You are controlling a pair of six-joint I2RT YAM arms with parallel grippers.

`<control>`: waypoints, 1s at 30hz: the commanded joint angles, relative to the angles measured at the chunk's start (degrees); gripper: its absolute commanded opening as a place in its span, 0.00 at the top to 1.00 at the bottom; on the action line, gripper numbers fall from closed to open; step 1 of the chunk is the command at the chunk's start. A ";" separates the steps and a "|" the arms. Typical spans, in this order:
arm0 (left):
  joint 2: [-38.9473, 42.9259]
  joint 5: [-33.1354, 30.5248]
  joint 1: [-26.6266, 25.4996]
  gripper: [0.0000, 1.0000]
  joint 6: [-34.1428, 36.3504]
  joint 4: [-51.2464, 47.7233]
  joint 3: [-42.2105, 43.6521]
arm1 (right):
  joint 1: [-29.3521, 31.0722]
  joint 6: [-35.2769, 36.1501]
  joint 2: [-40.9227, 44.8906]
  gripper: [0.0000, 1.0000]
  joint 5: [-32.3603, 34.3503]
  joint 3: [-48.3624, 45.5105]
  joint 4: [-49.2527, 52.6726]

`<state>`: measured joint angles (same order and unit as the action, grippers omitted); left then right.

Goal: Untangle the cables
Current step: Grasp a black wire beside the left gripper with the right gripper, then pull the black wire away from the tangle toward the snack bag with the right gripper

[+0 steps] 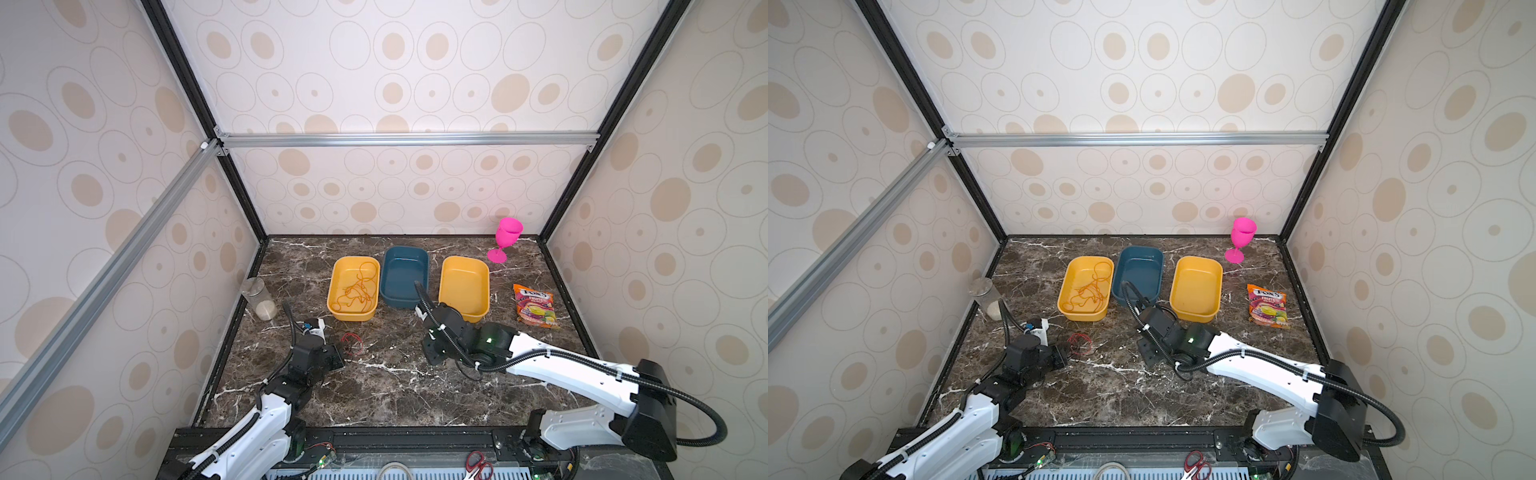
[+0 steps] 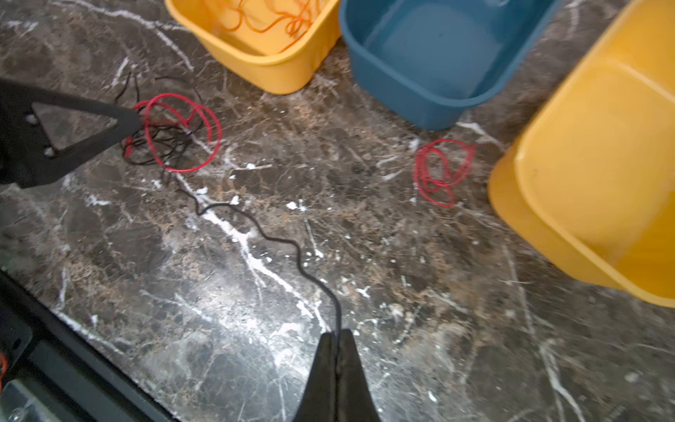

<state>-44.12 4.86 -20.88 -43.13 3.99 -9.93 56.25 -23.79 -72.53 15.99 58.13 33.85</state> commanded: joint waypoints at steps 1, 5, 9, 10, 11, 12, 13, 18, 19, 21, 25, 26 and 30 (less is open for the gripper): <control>2.16 -2.56 0.32 1.00 -2.38 -1.39 1.03 | -2.53 -2.68 4.26 1.00 6.72 -1.81 6.64; 2.52 -3.80 0.32 1.00 -2.22 -2.96 0.97 | -7.60 -6.95 9.69 1.00 9.31 -4.08 10.19; 1.57 -3.81 0.34 1.00 -1.92 -2.47 0.62 | -13.29 -8.90 16.34 1.00 9.67 -7.16 11.32; 1.20 -3.80 0.33 1.00 -1.97 -2.24 0.49 | -14.27 -9.09 17.46 1.00 9.91 -7.47 11.80; 0.74 -3.72 0.32 1.00 -1.91 -2.15 0.32 | -15.20 -9.13 18.61 1.00 10.10 -7.78 12.39; 0.23 -3.71 0.34 1.00 -1.79 -1.97 0.06 | -15.96 -9.29 19.45 1.00 10.43 -7.98 13.05; -0.15 -3.80 0.32 1.00 -1.65 -1.96 -0.15 | -16.73 -9.33 20.11 1.00 10.55 -8.06 13.79; -2.00 -3.86 0.32 0.96 1.12 -3.64 -2.63 | -17.57 -8.48 20.21 1.00 8.08 -8.27 14.67; -2.31 -3.72 0.31 0.92 1.49 -3.96 -3.16 | -17.49 -8.43 19.91 1.00 7.08 -8.49 14.54; -2.49 -2.92 0.36 0.84 1.65 -3.95 -3.94 | -17.50 -7.94 19.34 1.00 4.02 -9.20 13.22; -3.03 -0.99 0.32 0.67 1.57 -3.10 -5.05 | -17.53 -8.24 18.53 1.00 -0.28 -11.23 11.16; -3.27 -0.74 0.32 0.63 1.73 -3.40 -5.54 | -17.52 -8.44 18.18 1.00 -0.90 -11.67 11.15; -3.03 -0.59 0.33 0.48 2.79 -5.64 -7.61 | -17.56 -9.46 15.88 1.00 -1.69 -13.35 12.53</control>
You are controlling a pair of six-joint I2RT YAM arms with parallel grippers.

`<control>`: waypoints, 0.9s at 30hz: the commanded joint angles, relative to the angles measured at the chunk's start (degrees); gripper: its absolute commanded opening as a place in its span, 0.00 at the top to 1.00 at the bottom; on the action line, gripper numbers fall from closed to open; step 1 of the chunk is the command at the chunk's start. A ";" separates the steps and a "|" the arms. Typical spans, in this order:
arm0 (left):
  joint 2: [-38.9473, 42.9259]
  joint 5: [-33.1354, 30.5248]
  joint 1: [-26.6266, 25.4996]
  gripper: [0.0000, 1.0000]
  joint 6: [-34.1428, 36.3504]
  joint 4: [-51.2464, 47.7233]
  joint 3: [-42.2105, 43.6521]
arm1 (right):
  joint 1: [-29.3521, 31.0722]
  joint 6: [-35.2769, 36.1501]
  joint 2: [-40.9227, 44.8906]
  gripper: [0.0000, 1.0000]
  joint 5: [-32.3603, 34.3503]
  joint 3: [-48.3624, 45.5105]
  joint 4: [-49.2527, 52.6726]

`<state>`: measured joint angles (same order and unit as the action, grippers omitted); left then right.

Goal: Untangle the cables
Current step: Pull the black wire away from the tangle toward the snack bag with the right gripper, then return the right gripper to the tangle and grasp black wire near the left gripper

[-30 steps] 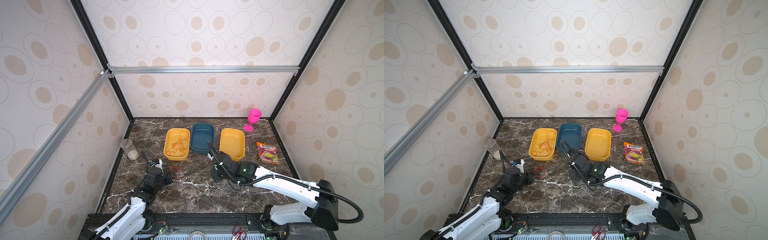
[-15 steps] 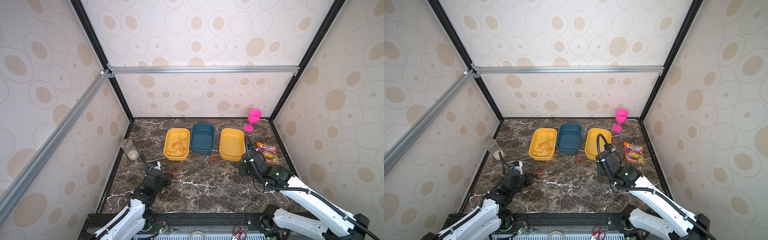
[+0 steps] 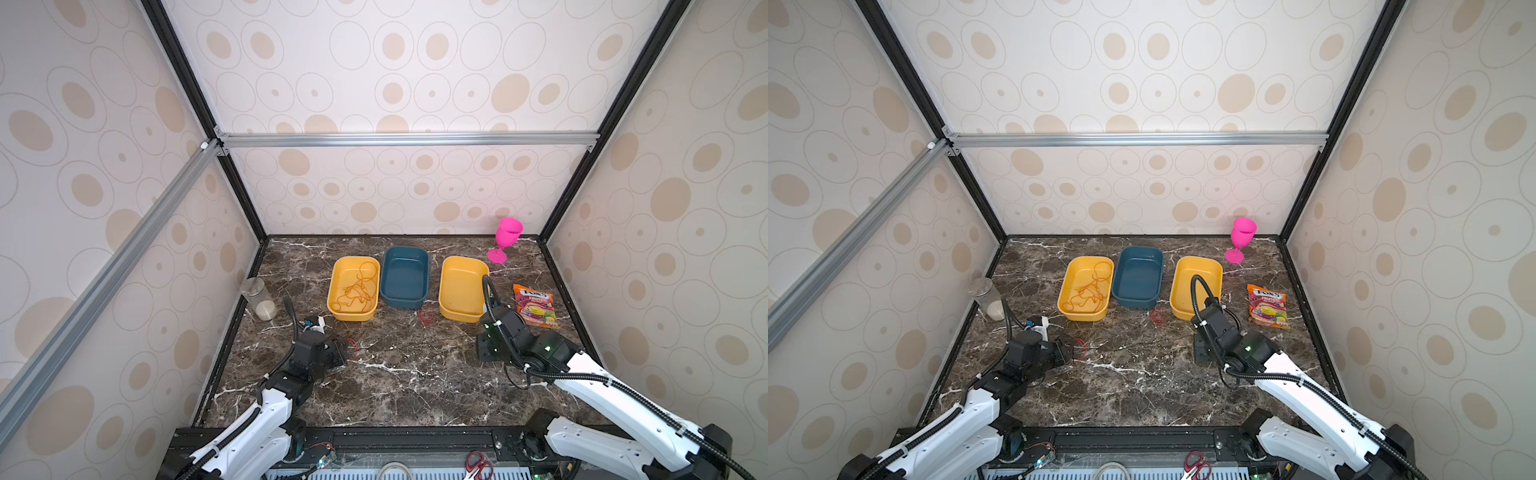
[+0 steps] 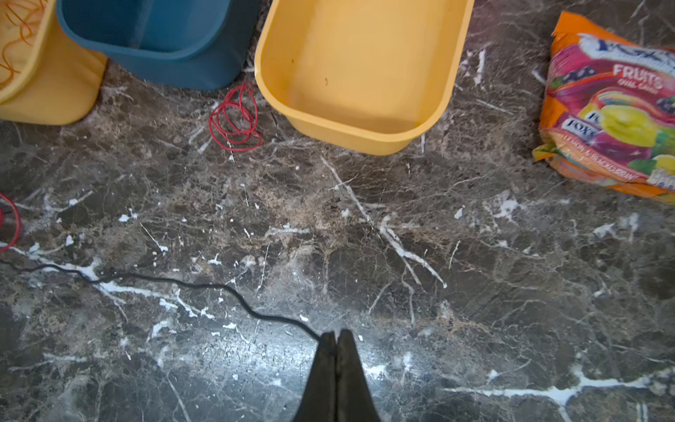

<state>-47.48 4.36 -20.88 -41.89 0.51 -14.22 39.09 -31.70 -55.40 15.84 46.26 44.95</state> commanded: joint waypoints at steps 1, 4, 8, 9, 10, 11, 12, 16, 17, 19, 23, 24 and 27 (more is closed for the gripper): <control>0.60 -0.66 0.32 0.48 1.63 -2.71 -3.67 | -0.40 -2.05 -1.79 1.00 -1.47 -2.02 1.69; 1.45 -2.35 0.32 0.42 2.20 -4.14 -4.94 | -0.30 -3.54 -2.56 0.99 -1.38 -4.46 1.26; -0.15 -2.48 0.28 0.39 3.24 -5.34 -7.02 | -0.26 -5.09 -2.87 0.98 -0.97 -7.05 0.21; -0.56 -2.51 0.32 0.39 3.52 -5.22 -7.18 | -0.32 -5.49 -2.88 0.97 -0.39 -7.44 0.14; -0.91 -2.79 0.32 0.39 3.93 -5.17 -7.23 | -0.36 -6.03 -2.88 0.96 0.61 -7.75 0.15; -1.40 -3.44 0.32 0.39 4.65 -5.64 -7.59 | -0.39 -6.97 -2.83 0.96 2.46 -7.93 0.80; -2.08 -4.39 0.32 0.38 5.68 -6.60 -8.41 | -0.40 -7.39 -2.65 0.95 4.01 -7.94 1.42; -4.47 -7.35 0.32 0.37 7.78 -9.30 -11.14 | -0.34 -7.36 -1.36 0.94 6.02 -8.29 1.54; -5.12 -7.27 0.32 0.37 7.85 -9.15 -11.48 | -0.36 -7.36 -0.99 0.94 5.97 -8.53 1.14; -6.13 -6.15 0.32 0.37 8.01 -8.00 -11.52 | -0.40 -7.36 -0.55 0.93 6.10 -8.90 0.74; -10.01 0.06 0.32 0.36 9.20 -4.91 -11.35 | -0.43 -7.33 -0.50 0.91 7.19 -9.17 0.93; -11.13 1.50 0.32 0.36 9.28 -4.45 -11.36 | -0.50 -6.94 -0.58 0.90 7.11 -9.11 1.00; -13.02 2.43 0.27 0.36 9.37 -3.72 -10.38 | -0.53 -5.68 -0.94 0.83 7.02 -8.46 1.47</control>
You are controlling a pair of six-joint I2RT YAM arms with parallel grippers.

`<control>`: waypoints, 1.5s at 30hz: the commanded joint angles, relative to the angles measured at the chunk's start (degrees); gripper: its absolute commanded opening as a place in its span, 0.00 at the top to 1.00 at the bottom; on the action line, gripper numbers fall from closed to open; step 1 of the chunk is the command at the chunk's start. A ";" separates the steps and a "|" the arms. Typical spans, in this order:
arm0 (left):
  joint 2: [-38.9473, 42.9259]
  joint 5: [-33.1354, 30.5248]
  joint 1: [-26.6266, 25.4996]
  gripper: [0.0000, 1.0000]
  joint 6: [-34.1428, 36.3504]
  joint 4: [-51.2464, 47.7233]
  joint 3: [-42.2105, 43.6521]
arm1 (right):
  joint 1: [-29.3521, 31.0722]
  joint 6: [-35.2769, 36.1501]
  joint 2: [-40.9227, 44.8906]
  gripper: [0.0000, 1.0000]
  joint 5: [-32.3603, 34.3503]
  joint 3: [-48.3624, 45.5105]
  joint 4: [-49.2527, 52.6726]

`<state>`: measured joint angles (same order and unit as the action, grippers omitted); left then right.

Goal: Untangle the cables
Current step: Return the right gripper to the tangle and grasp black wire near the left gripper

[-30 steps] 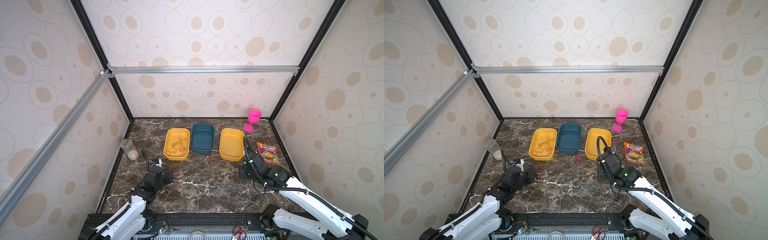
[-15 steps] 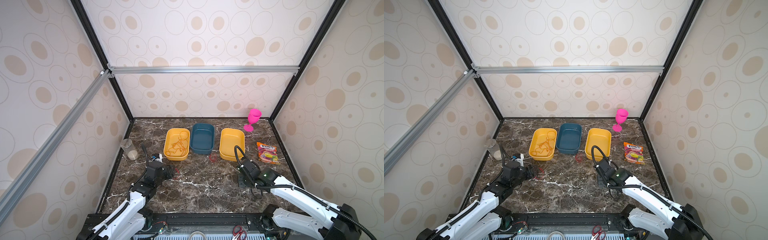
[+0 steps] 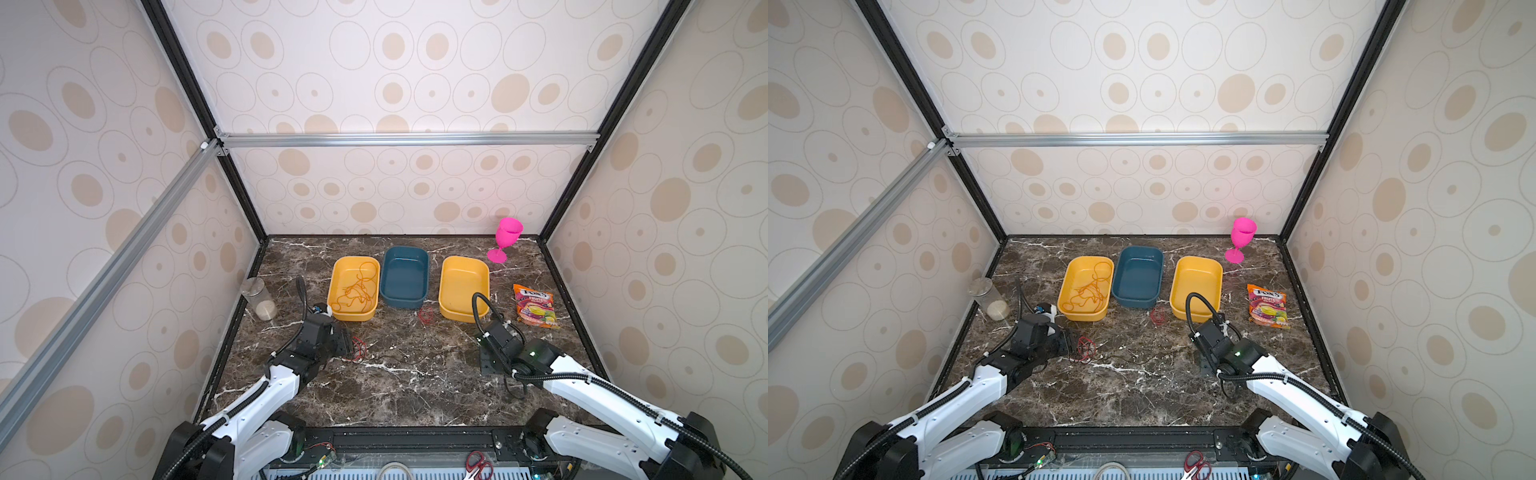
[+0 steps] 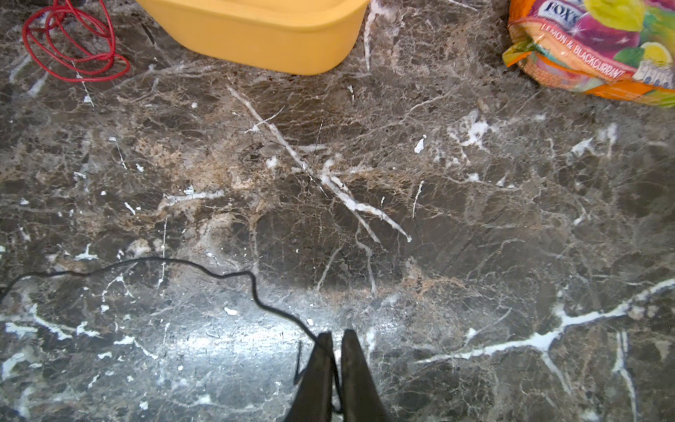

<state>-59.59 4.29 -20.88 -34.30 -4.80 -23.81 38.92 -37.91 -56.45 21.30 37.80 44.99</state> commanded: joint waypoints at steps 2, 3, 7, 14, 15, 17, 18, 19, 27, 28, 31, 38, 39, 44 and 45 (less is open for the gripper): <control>-1.47 1.89 0.23 0.38 1.71 1.74 -0.07 | -0.33 0.64 -0.14 0.72 1.80 0.89 2.81; -1.78 1.66 0.23 0.39 1.46 2.16 0.36 | -0.34 0.80 -0.32 0.67 1.69 1.38 3.34; -3.54 3.65 0.20 0.43 0.13 5.75 2.42 | -0.23 2.60 -0.33 0.61 -0.69 2.75 3.09; -5.17 4.59 -0.19 0.55 -0.58 8.02 3.60 | 8.30 9.16 -1.12 0.56 -7.72 7.27 -4.26; -5.35 4.69 -0.17 0.57 -0.59 8.12 3.57 | 9.38 10.24 -2.47 0.55 -9.92 7.78 -6.67; -5.53 4.81 -0.34 0.59 -0.50 8.16 3.43 | 11.91 12.10 -5.69 0.52 -12.45 8.89 -11.07; -5.53 4.77 -0.38 0.60 -0.50 8.14 3.53 | 13.00 13.22 -7.97 0.49 -14.26 9.55 -13.41; -5.53 4.70 -0.46 0.62 -0.59 8.25 3.60 | 13.82 14.79 -10.46 0.48 -16.79 10.39 -15.76; -6.48 4.67 -0.62 0.73 -1.12 9.73 4.61 | 18.21 25.21 -30.67 0.46 -27.56 16.90 -30.52; -6.50 4.54 -0.71 0.73 -1.12 9.73 4.57 | 18.17 25.95 -32.54 0.46 -28.47 17.38 -32.04; -6.16 4.58 -0.79 0.74 -1.12 9.71 4.50 | 18.21 28.29 -38.06 0.43 -30.92 19.93 -34.56; -5.19 4.88 -0.93 0.75 -1.64 10.05 5.33 | 18.19 30.52 -47.48 0.40 -34.24 25.63 -35.90; -5.10 4.93 -0.93 0.75 -1.73 10.12 5.51 | 18.21 30.57 -48.14 0.40 -34.37 25.89 -36.47; -4.53 4.82 -1.00 0.75 -2.06 10.25 5.88 | 18.20 30.97 -51.63 0.41 -36.62 28.22 -34.43; -4.32 4.82 -1.07 0.75 -2.16 10.25 5.97 | 18.21 30.84 -52.15 0.43 -37.02 28.29 -33.83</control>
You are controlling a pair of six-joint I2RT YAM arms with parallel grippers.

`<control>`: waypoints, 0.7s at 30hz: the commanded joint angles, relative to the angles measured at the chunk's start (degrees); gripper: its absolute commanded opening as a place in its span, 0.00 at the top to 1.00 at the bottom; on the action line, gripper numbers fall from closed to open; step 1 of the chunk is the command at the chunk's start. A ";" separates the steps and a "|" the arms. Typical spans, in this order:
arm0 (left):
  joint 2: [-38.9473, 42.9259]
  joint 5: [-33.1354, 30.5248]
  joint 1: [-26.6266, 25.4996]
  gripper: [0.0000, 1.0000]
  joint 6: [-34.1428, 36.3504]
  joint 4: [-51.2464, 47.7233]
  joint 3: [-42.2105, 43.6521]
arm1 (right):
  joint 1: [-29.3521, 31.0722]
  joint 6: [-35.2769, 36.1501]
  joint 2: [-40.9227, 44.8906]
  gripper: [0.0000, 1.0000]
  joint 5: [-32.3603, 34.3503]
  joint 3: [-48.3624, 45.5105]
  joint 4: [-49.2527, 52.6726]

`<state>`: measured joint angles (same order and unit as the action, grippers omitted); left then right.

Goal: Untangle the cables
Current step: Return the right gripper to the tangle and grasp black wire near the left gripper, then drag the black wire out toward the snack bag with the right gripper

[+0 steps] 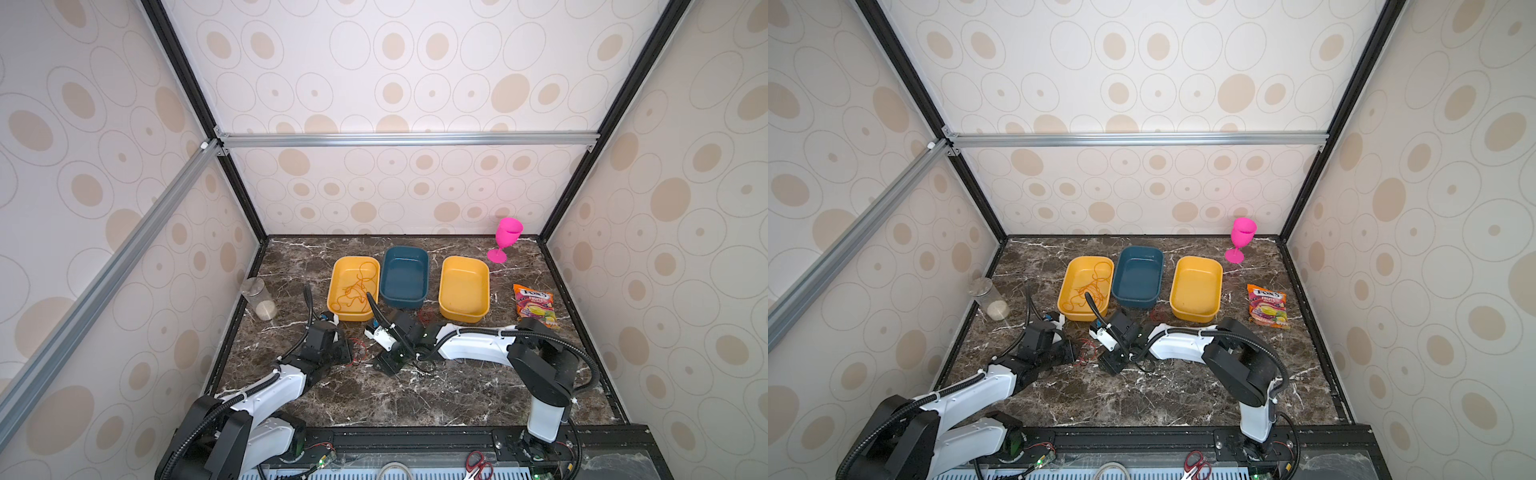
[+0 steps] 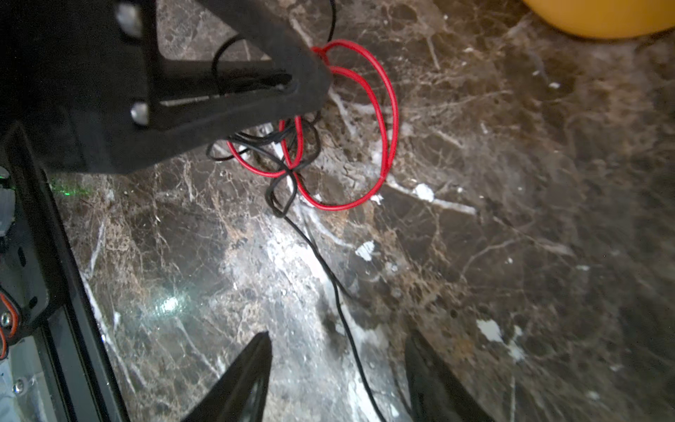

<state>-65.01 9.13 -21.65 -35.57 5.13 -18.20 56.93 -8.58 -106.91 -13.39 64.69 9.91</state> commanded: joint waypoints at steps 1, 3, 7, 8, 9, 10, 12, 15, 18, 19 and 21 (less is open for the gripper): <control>1.31 -0.02 -0.30 0.76 -0.92 0.48 0.42 | 0.18 1.32 -1.93 0.44 -2.51 1.24 1.33; 1.56 0.38 -0.34 0.76 -0.99 0.77 0.53 | 0.20 0.70 -1.69 0.48 -2.59 0.14 0.71; 1.38 0.45 -0.32 0.76 -0.90 0.74 0.21 | 0.15 0.01 -1.11 0.59 -2.56 -1.53 -0.33; 1.38 0.44 -0.26 0.76 -0.92 0.77 0.18 | 0.14 -0.25 -1.03 0.66 -2.02 -1.75 -0.38; 1.38 0.53 -0.32 0.77 -0.99 0.80 0.10 | 0.08 -0.28 -0.97 0.71 -1.57 -1.91 -0.29; 1.38 0.54 -0.28 0.77 -0.99 0.76 0.13 | 0.08 -0.28 -0.86 0.75 -1.23 -2.19 -0.24; 1.59 0.39 -0.31 0.80 -1.08 0.54 0.01 | 0.04 -0.49 -0.37 0.84 -0.29 -2.91 -0.40; 2.14 0.08 -0.28 0.82 -1.17 0.28 0.09 | -0.37 -1.61 1.40 0.96 0.08 -5.04 -2.37; 2.75 -0.24 -0.29 0.84 -1.21 -0.32 0.09 | -0.94 -3.06 4.73 1.00 0.99 -7.91 -4.22; 3.07 -0.53 -0.37 0.84 -1.25 -0.55 0.09 | -1.08 -3.52 6.33 1.00 1.59 -8.99 -4.77; 3.80 -1.15 -0.27 0.85 -1.43 -0.90 0.17 | -1.51 -4.35 9.33 1.00 2.72 -11.19 -5.60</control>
<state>-62.57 9.10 -21.65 -36.42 5.04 -17.91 56.07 -11.46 -102.06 -12.82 55.66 6.50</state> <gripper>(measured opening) 0.155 0.049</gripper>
